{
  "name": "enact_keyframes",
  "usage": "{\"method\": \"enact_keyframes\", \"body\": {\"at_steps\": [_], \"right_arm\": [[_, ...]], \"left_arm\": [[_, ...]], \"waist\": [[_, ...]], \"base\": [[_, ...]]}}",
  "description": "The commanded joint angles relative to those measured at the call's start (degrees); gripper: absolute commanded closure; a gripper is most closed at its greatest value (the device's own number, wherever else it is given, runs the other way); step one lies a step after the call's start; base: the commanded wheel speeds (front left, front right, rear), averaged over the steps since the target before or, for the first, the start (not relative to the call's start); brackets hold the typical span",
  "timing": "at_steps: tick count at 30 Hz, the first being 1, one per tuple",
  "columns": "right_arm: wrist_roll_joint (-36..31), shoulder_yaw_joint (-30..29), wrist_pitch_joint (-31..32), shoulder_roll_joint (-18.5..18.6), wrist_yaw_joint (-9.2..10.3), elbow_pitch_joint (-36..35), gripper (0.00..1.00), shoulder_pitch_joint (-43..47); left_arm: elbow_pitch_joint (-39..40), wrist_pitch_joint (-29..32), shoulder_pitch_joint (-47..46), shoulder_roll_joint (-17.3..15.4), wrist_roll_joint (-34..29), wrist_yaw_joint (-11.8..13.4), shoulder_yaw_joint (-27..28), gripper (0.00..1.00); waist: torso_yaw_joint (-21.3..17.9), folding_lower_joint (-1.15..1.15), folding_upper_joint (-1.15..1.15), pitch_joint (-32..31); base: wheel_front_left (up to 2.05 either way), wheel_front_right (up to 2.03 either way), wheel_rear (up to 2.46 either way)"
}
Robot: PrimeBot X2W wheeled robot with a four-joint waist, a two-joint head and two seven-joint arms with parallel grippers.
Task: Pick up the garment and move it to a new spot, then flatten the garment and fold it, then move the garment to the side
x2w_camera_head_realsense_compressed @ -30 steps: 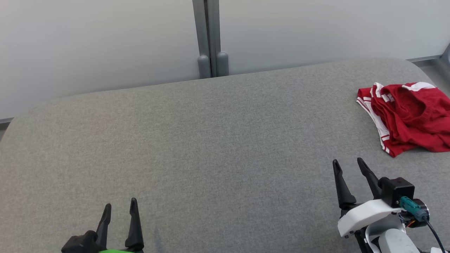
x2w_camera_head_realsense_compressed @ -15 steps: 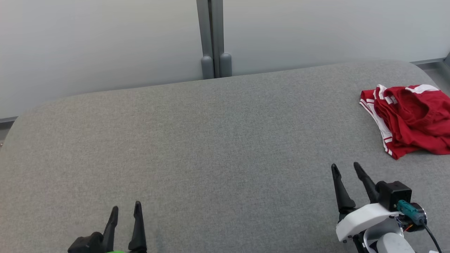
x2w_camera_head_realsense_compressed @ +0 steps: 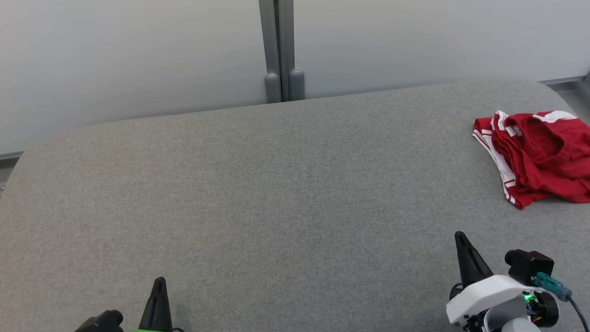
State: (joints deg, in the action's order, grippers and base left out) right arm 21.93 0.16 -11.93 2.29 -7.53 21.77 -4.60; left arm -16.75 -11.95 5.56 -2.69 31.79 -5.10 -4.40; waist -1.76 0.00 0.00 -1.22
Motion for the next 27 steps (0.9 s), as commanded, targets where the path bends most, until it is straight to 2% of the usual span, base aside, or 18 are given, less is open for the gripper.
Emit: {"method": "enact_keyframes", "body": {"at_steps": [1, 27], "right_arm": [[2.6, -0.4, 0.6, 0.2, 0.01, -1.4, 1.0, -1.1], [25.3, -2.5, 6.5, 0.4, 0.02, -3.7, 1.0, -1.4]], "left_arm": [[1.0, 0.6, -1.8, -0.2, 2.2, -0.4, 0.6, 1.0], [1.7, 6.5, -5.3, -0.3, 21.8, -1.1, 4.0, 1.0]], "waist": [[0.0, 0.0, 0.0, 0.0], [0.4, 0.0, 0.0, 0.3]], "base": [[0.0, 0.0, 0.0], [0.0, 0.0, 0.0]]}}
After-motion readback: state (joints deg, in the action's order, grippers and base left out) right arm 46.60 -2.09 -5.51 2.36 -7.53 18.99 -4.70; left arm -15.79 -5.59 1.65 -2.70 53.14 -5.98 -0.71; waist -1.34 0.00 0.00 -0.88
